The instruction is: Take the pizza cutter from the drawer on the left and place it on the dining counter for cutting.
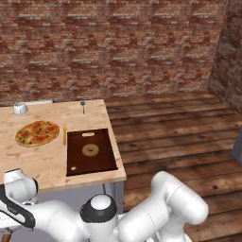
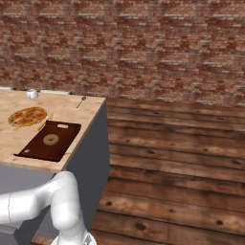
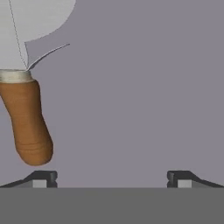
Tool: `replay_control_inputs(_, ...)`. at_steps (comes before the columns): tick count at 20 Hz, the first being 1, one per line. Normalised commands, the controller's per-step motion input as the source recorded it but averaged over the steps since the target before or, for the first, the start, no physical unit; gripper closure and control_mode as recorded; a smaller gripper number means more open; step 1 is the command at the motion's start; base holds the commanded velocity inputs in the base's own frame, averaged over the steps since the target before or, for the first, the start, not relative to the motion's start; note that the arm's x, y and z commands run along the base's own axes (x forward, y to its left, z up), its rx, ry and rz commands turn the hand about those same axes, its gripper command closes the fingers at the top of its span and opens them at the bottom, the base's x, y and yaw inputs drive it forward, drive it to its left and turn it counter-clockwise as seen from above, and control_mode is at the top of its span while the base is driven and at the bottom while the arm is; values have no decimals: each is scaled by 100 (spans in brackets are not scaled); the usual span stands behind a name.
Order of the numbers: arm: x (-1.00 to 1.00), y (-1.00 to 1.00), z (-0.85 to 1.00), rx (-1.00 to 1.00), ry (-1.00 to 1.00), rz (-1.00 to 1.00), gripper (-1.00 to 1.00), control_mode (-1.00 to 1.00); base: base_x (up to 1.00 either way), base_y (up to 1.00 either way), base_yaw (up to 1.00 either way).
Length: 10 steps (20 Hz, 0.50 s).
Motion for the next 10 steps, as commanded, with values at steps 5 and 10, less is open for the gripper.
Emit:
replay_control_inputs(5, 2, 46, -41, -7, 4, 0, -100, -100, 0, 0, 0)
replay_control_inputs(10, 1, 47, -39, -8, 1, 0, -100, -100, 0, 0, 0)
